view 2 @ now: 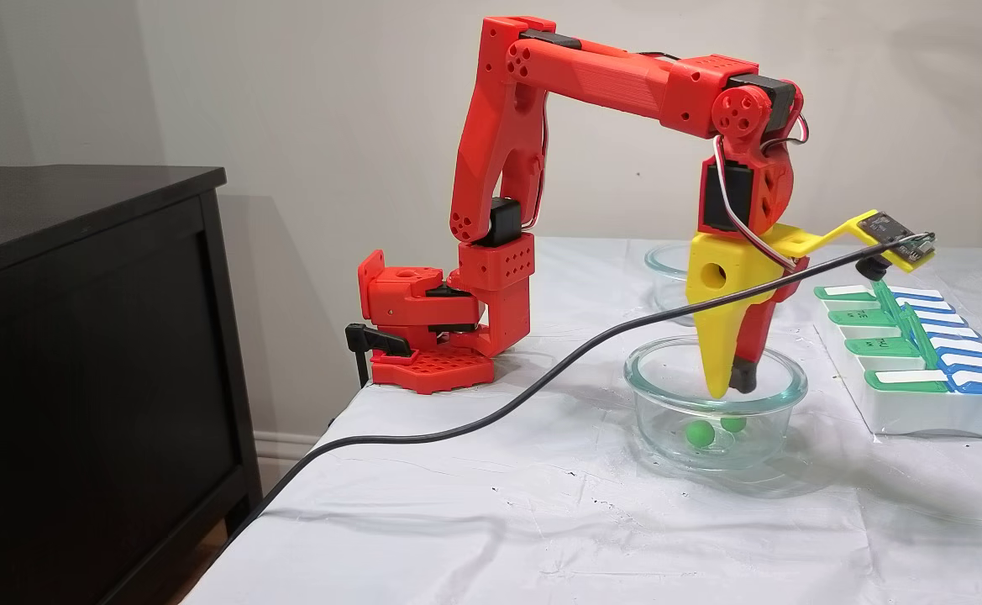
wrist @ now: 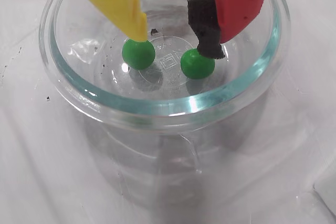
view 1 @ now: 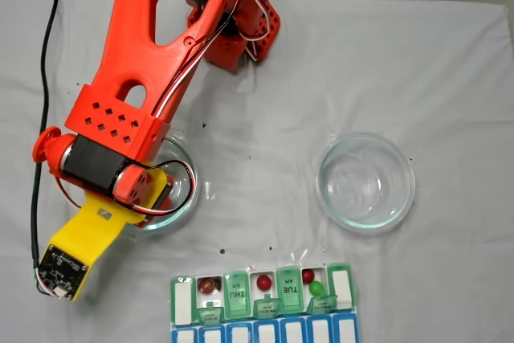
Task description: Sort medicines into box.
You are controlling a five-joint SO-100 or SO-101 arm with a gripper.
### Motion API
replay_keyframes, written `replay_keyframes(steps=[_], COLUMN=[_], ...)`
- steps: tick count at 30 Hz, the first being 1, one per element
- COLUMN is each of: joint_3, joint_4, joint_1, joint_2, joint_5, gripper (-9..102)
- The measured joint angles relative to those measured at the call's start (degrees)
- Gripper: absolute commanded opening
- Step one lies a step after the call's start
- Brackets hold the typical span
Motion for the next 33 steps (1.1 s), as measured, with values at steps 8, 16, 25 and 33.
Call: replay_keyframes(steps=[8,16,25,33], joint_3=[3.16,5.8,8.79,10.46], joint_4=[-1.85,-4.75,-7.73,-9.93], joint_1=[-0.79,-1.32,-1.32,-1.49], joint_2=[0.0,0.09,0.09,0.35], joint_5=[1.05,3.6,5.1,6.06], gripper=[21,23,23,23])
